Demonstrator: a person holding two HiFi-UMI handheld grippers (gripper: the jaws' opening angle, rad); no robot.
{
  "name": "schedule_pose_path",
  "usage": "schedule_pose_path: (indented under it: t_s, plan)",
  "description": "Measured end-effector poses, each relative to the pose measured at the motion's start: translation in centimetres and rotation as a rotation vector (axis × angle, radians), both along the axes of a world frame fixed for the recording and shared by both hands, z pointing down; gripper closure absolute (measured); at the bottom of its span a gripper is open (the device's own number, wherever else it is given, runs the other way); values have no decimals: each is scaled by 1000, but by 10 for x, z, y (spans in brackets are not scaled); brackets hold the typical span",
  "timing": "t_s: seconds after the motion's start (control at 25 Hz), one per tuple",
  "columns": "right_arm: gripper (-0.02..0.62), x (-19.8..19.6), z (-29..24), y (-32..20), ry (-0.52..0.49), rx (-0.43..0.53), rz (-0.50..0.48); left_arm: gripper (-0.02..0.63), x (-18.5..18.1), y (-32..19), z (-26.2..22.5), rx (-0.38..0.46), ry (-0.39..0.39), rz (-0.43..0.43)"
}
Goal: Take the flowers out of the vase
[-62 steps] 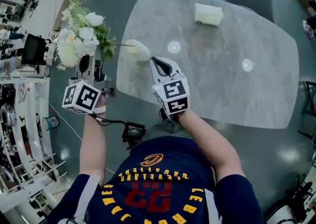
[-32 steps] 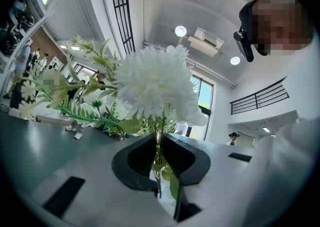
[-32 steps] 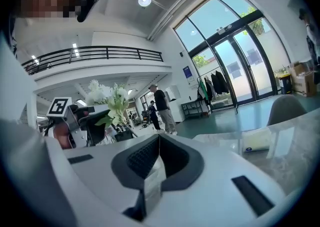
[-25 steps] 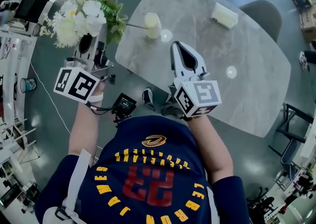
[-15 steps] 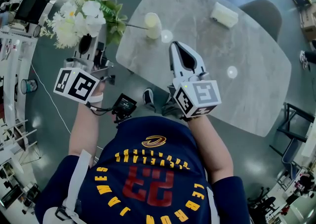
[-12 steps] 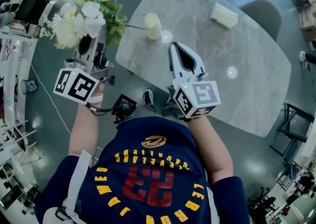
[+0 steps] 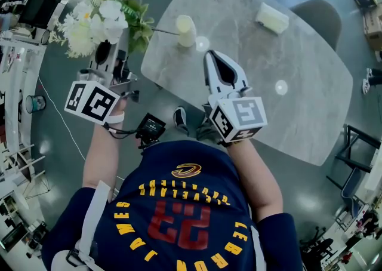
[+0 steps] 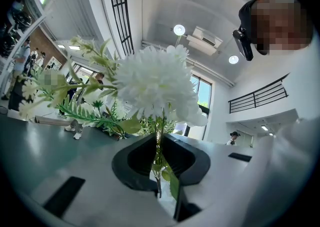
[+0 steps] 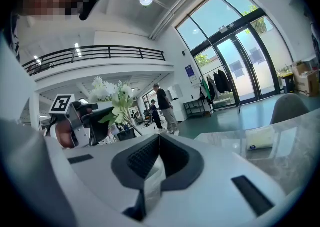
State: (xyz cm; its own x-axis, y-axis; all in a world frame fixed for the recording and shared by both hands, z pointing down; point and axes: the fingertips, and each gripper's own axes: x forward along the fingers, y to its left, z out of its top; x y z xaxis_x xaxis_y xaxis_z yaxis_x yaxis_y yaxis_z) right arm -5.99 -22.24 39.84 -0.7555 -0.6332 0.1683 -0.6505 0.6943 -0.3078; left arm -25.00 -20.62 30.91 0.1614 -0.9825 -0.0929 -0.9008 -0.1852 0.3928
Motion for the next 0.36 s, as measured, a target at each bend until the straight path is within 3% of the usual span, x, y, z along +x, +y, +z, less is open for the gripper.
schedule_pose_path:
  t_s: [0.36]
  plan:
    - [588, -2, 2, 4, 4, -2, -13, 558, 2, 1, -1, 3, -2, 6]
